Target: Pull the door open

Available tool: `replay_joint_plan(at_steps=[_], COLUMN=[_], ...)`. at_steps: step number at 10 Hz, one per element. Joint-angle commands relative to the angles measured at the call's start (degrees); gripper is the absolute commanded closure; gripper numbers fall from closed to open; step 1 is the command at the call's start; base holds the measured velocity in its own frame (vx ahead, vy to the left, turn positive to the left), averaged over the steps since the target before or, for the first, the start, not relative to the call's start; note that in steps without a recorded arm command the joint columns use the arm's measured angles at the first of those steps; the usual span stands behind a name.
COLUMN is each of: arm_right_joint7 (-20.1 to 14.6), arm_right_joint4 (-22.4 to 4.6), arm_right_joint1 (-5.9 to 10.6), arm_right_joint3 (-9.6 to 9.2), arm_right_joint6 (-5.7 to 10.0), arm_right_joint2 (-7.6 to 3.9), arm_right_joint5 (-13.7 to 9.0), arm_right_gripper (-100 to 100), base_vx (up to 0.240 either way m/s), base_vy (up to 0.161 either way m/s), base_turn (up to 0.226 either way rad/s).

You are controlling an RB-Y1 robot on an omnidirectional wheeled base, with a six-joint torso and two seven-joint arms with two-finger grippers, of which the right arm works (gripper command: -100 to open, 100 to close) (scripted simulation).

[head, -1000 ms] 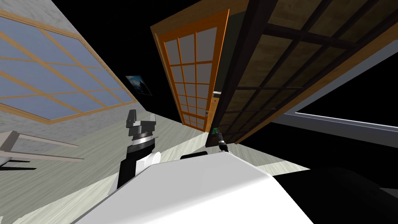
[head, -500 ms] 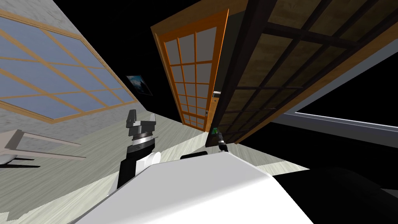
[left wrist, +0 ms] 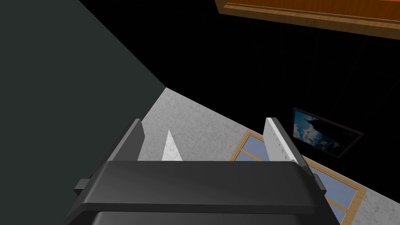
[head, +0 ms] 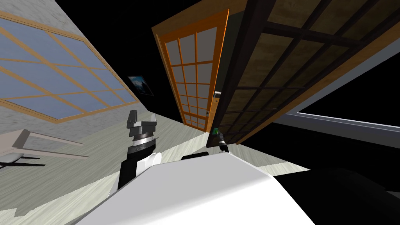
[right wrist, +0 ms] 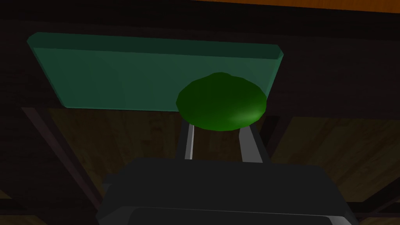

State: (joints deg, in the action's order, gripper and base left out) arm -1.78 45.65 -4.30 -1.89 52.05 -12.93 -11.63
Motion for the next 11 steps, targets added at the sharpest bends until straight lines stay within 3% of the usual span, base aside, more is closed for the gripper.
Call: replay_joint_plan(at_steps=[1,2,4,5,7,8,10,11], arm_right_joint7=[0.00,-2.39,-2.39,-4.79,-4.79,-4.79,-4.79,-7.19], arm_right_joint4=[2.51,2.59,2.59,2.68,2.68,1.45,2.68,2.77], arm_right_joint1=[-0.65,-0.54,-0.54,-0.43,-0.43,-0.43,-0.43,-0.31], arm_right_joint3=[-1.46,-2.40,-2.40,-3.33,-3.33,-3.33,-3.33,-4.27], arm_right_joint6=[0.03,-0.02,-0.02,-0.07,-0.07,-0.07,-0.07,-0.12], arm_right_joint2=[1.19,1.05,1.05,0.92,0.92,0.92,0.92,0.78], arm_right_joint5=[0.65,-0.70,-0.70,-2.05,-2.05,-2.05,-2.05,-3.39], arm_right_gripper=[100,100,100,100,100,100,100,100], base_vx=[-0.001,-0.027,-0.025,-0.024,-0.023,-0.002,0.004,-0.030], base_vy=[0.002,-0.013,-0.013,-0.016,-0.020,0.006,0.007,-0.025], base_turn=[0.030,0.043,0.005,0.039,0.022,0.016,-0.020,0.051])
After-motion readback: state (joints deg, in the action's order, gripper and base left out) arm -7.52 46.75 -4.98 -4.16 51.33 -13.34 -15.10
